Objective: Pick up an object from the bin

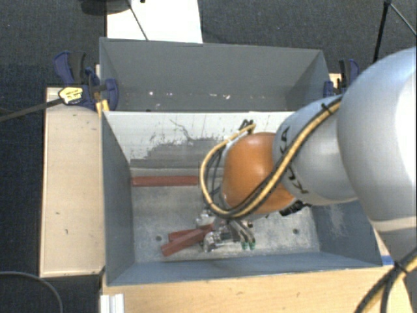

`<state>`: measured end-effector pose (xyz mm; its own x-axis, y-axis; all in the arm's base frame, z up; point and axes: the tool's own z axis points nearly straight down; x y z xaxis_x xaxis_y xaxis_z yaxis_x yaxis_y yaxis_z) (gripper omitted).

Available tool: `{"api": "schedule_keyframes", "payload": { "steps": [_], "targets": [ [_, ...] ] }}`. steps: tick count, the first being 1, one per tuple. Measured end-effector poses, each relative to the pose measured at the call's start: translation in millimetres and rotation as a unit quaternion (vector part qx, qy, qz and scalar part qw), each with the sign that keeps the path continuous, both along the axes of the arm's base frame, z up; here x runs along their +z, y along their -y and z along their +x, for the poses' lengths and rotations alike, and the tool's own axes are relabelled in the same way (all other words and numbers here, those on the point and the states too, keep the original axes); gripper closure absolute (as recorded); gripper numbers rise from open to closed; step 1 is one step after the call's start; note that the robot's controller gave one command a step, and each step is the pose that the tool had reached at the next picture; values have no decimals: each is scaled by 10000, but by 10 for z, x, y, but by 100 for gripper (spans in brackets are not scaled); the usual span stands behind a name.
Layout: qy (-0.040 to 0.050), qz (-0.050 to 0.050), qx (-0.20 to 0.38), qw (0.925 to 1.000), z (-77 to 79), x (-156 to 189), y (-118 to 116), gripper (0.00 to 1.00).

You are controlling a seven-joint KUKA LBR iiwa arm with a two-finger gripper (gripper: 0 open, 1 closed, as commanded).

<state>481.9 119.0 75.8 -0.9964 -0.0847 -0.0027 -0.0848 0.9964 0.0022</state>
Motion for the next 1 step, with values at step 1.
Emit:
{"api": "schedule_keyframes", "payload": {
  "steps": [1],
  "targets": [
    [33, 5, -175, 9998, 136, 1779, -307, 100]
  ]
}}
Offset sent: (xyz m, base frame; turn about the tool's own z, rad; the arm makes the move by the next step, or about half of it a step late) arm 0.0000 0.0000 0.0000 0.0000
